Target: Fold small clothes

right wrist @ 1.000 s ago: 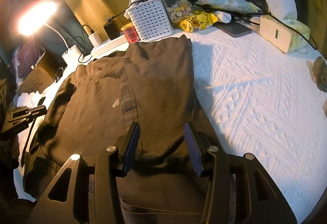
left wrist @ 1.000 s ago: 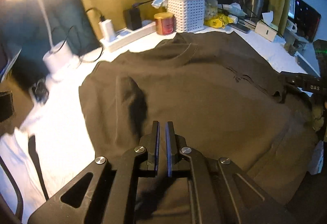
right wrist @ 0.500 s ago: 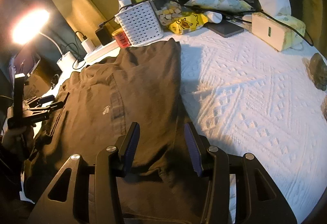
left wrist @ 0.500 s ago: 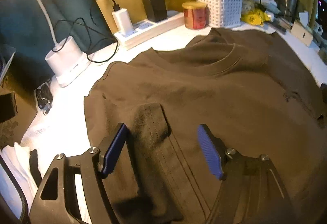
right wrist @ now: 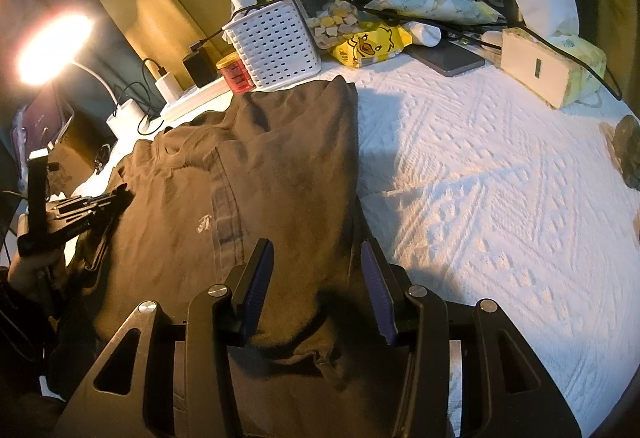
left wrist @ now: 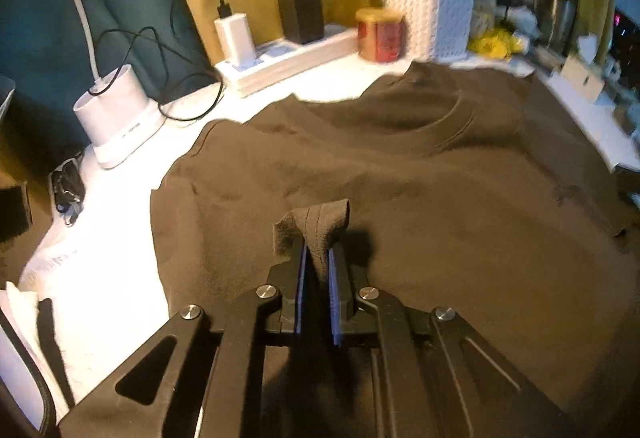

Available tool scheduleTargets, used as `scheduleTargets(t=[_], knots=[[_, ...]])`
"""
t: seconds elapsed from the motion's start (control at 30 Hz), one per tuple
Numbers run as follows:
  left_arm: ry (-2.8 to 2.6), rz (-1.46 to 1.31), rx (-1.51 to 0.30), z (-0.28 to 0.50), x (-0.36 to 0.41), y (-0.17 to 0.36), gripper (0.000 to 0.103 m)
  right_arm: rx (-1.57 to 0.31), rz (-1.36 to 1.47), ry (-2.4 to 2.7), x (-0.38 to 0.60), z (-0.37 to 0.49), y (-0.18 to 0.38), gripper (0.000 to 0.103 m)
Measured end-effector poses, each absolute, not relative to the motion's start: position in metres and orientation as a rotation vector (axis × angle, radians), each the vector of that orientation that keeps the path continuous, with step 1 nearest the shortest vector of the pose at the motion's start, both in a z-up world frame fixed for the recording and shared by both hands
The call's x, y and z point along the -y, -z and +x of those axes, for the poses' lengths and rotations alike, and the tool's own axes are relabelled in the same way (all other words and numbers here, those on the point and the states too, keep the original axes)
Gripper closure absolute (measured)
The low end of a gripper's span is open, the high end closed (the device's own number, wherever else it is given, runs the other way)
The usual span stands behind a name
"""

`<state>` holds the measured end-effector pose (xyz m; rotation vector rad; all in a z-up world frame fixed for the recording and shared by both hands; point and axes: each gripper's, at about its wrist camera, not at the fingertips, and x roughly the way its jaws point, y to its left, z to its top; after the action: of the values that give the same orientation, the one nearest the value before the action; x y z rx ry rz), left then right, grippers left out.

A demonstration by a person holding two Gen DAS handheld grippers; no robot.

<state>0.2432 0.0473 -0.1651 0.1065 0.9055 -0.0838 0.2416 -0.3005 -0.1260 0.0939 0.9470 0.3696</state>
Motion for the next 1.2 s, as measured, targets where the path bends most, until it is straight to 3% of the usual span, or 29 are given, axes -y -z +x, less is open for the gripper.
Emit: scheduleTargets(t=[0.17,0.33,0.37,0.4,0.47,0.5,0.93,0.97,1.0,1.07,1.2], knots=[[0.2,0.044,-0.872,0.239,-0.035,0.153,0.095,-0.942,0.09,-0.37,0.3,0.241,0.124,0.055],[0.256,0.047,-0.952,0.244,-0.016,0.162,0.09,-0.94,0.087,-0.374,0.299,0.236,0.122,0.055],[0.266,0.047,-0.957,0.242,-0.013,0.163,0.076,-0.94,0.086,-0.375,0.299,0.236,0.122,0.055],[0.276,0.038,-0.958,0.24,-0.013,0.163,0.057,-0.939,0.085,-0.376,0.299,0.236,0.122,0.055],[0.293,0.004,-0.952,0.232,-0.014,0.159,0.035,-0.939,0.084,-0.376,0.298,0.235,0.122,0.055],[0.299,-0.008,-0.947,0.227,-0.015,0.155,0.034,-0.939,0.084,-0.376,0.298,0.235,0.122,0.055],[0.239,0.121,-0.931,0.146,-0.032,0.144,0.034,-0.938,0.05,-0.424,0.279,0.219,0.12,0.055],[0.244,0.129,-0.932,0.144,-0.033,0.145,0.039,-0.939,0.047,-0.429,0.276,0.218,0.12,0.055],[0.248,0.14,-0.937,0.142,-0.032,0.148,0.05,-0.934,0.042,-0.438,0.274,0.216,0.12,0.055],[0.257,0.163,-0.945,0.14,-0.031,0.153,0.058,-0.928,0.036,-0.446,0.269,0.213,0.118,0.055],[0.243,0.186,-0.98,0.145,-0.033,0.168,0.058,-0.918,0.031,-0.447,0.266,0.208,0.113,0.055]])
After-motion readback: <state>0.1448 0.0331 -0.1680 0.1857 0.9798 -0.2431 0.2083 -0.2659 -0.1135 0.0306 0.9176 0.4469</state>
